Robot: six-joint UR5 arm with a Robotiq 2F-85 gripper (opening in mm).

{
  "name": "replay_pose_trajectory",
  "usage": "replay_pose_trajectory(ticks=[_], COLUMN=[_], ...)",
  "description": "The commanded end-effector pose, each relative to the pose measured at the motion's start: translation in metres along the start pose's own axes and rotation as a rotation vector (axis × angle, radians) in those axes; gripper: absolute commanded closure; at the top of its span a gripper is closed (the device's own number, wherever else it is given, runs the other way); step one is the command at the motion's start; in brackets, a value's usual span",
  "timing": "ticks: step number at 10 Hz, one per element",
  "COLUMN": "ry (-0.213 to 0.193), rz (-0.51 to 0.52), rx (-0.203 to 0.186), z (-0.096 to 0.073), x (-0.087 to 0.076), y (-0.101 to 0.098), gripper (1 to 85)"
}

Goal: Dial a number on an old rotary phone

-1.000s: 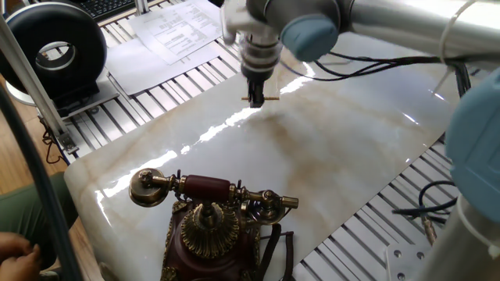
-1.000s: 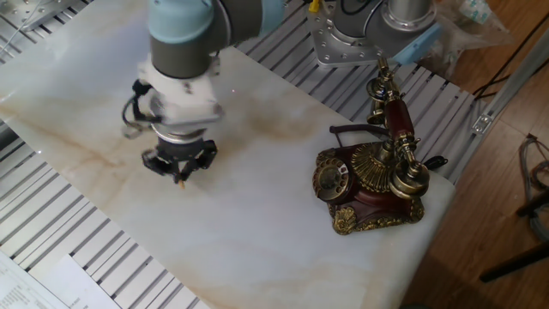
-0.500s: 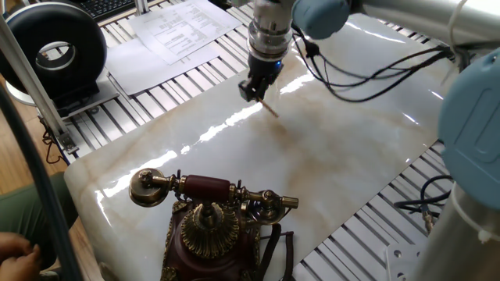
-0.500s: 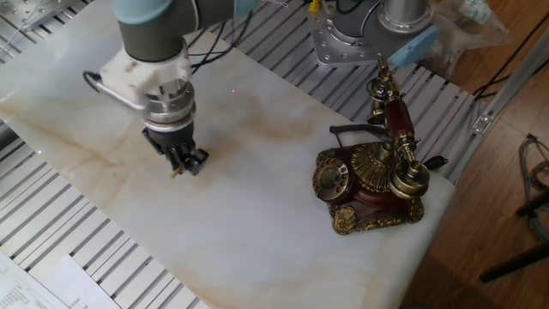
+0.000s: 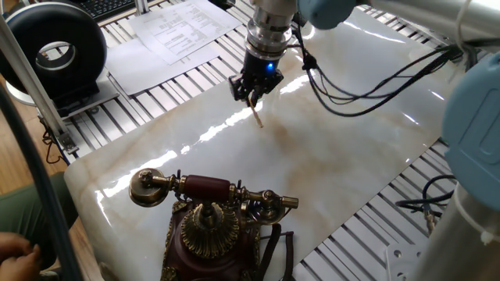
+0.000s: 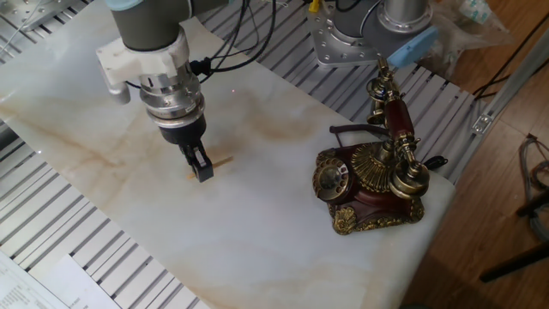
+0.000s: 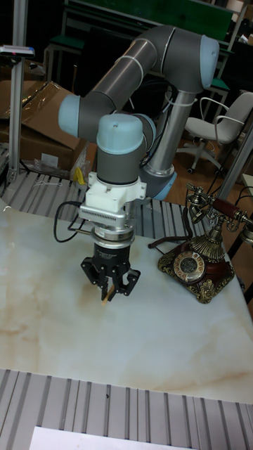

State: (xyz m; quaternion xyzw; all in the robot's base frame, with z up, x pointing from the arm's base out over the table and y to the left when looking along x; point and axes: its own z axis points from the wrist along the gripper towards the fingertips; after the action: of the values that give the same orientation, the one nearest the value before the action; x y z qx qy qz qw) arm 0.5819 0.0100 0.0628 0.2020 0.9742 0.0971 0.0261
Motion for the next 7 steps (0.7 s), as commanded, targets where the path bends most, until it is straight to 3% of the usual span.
replay_pose_trajectory(ticks=[1,3,6,7], ry=[-0.014,-0.06,-0.064,-0.09], rz=[0.067,0.013,-0.086,-0.107], rx=[-0.008,-0.009,0.01,-0.021], z=[-0.003,-0.003,-0.003,-0.004], x=[-0.004,-0.016,-0.017,-0.024], y=[0.003,0.003,-0.001,0.008], gripper=[84.3,84.3,84.7,84.7])
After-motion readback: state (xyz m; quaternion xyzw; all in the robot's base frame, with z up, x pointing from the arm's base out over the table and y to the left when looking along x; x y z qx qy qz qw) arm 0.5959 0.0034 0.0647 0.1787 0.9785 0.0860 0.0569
